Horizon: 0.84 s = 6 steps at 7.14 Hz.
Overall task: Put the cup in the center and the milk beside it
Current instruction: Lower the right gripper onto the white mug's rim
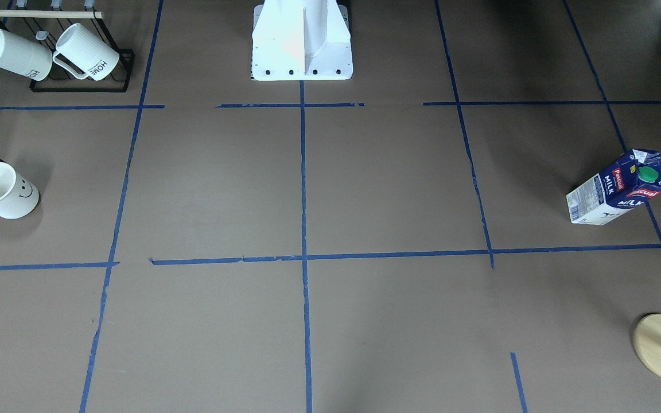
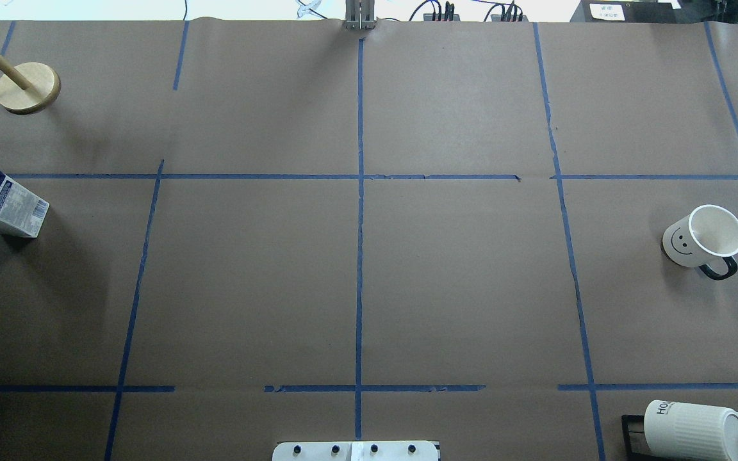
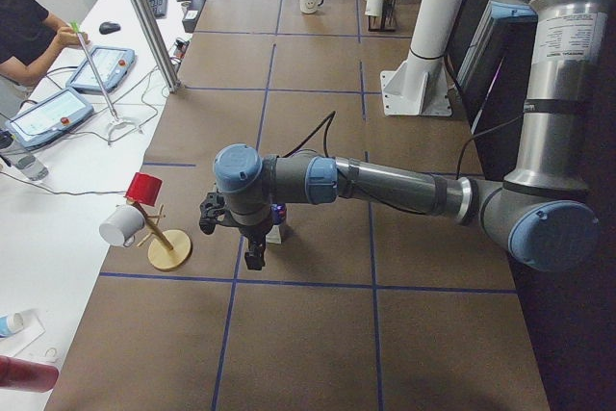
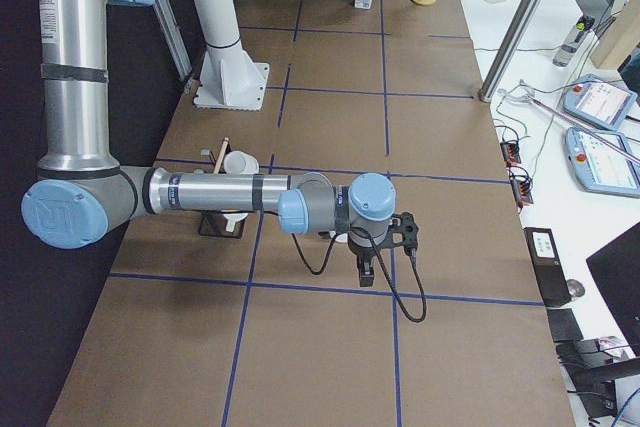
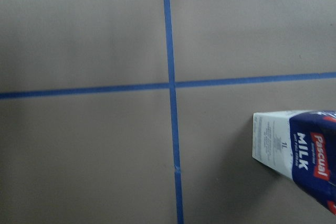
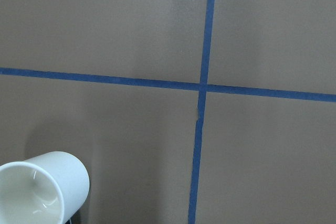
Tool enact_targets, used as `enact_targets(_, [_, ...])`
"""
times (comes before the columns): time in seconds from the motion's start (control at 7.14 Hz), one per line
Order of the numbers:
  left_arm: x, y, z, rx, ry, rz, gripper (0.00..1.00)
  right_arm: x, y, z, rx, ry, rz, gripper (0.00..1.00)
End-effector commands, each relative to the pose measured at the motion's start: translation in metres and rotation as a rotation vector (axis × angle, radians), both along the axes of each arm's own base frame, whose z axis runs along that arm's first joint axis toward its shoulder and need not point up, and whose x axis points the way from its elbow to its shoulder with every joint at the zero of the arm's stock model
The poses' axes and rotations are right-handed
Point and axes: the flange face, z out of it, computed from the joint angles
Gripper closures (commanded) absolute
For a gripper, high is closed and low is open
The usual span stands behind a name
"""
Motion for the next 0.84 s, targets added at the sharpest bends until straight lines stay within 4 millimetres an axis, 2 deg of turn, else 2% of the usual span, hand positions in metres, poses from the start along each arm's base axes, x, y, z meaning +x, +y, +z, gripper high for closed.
enact_targets(0.0, [0.001,0.002,-0.017,0.027,-0.003,0.011,0.0,0.0,0.004,-0.014,0.02,-0.006,-0.001,0.0])
enact_targets(0.28, [0.002,0.007,-0.014,0.022,-0.012,0.013,0.0,-0.001,0.005,-0.013,0.014,-0.009,0.0,0.0])
enact_targets(0.42, [0.002,0.01,0.002,-0.005,-0.015,0.015,0.0,-0.004,0.005,-0.01,0.01,-0.006,-0.003,0.0])
enact_targets(0.56, [0.001,0.012,0.0,-0.003,-0.024,0.015,0.0,-0.006,0.013,-0.009,0.012,-0.008,-0.009,0.0])
enact_targets(0.7, [0.001,0.019,0.007,-0.014,-0.027,0.015,0.0,-0.016,0.021,-0.015,0.019,-0.025,-0.031,0.0])
